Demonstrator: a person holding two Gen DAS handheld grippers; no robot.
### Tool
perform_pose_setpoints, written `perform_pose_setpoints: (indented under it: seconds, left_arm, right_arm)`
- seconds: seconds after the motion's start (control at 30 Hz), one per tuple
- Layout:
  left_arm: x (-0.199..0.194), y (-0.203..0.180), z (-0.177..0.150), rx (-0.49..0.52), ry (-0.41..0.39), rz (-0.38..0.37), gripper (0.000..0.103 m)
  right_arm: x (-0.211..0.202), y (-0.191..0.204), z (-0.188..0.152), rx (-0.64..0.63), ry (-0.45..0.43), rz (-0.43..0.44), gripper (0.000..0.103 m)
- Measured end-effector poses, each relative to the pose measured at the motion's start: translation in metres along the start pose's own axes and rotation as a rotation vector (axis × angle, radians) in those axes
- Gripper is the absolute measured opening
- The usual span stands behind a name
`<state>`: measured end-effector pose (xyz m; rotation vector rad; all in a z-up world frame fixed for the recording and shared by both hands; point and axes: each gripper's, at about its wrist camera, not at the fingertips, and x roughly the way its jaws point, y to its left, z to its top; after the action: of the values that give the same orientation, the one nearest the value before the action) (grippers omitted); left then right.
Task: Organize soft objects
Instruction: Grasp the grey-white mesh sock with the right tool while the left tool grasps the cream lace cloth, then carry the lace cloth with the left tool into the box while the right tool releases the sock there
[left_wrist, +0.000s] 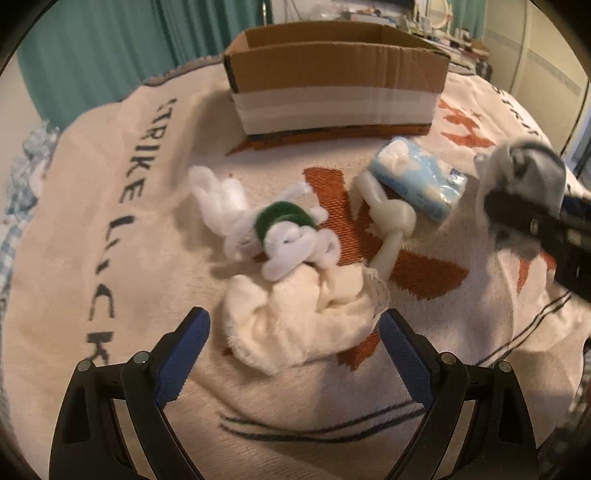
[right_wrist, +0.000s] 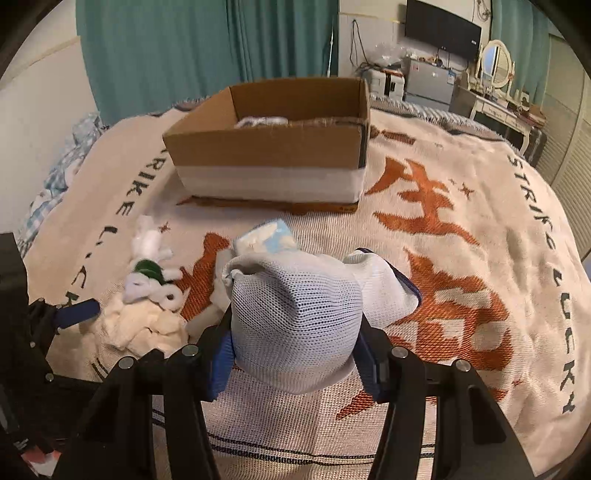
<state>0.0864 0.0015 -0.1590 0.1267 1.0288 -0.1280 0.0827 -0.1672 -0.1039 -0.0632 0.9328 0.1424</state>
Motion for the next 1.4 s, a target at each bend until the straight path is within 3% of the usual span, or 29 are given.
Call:
perform_pose_setpoints:
  seconds: [0.03,0.13,0.2,0.23,0.33,0.53,0.77,0.93,1.1,1.4]
  left_arm:
    - [0.008,0.001,0.001,-0.012,0.018,0.006,0.093]
    - [0.024,0.004,0.004,-0.035,0.082,-0.016,0.063]
    - [0.023,0.006,0.004,-0.043,0.083,-0.043,0.054]
    - [0.020,0.005,0.002,-0.039,0.080,-0.057,0.042]
    - [0.011,0.001,-0.005,-0.017,0.073,-0.072,0.030]
    - [-0.025,0.000,-0.017,-0.037,0.017,-0.138,0.028]
    - [-0.064,-0.001,-0.016,-0.053,-0.046,-0.133,0.028]
    - [-0.103,0.000,-0.006,-0.040,-0.135,-0.118,0.029]
    - [-0.137,0.000,0.017,-0.012,-0.237,-0.077,0.029]
    - [-0.171,0.006,0.081,0.016,-0.365,-0.104,0.029]
  right_arm:
    - [0.003,0.000,-0.001,0.001,0.009,0.006,0.055]
    - [0.008,0.003,-0.003,0.009,0.032,0.037,0.056]
    - [0.008,0.005,-0.007,-0.001,0.031,0.033,0.056]
    - [0.006,0.005,-0.007,-0.004,0.030,0.032,0.056]
    - [0.003,0.004,-0.009,-0.004,0.029,0.039,0.056]
    - [-0.014,0.008,-0.012,-0.020,0.007,0.041,0.056]
    - [-0.053,0.010,-0.012,-0.028,-0.066,0.052,0.056]
    - [-0.085,0.007,-0.004,-0.013,-0.132,0.091,0.056]
    - [-0.122,0.002,0.018,-0.003,-0.226,0.134,0.056]
    - [-0.156,-0.001,0.091,-0.023,-0.355,0.188,0.056]
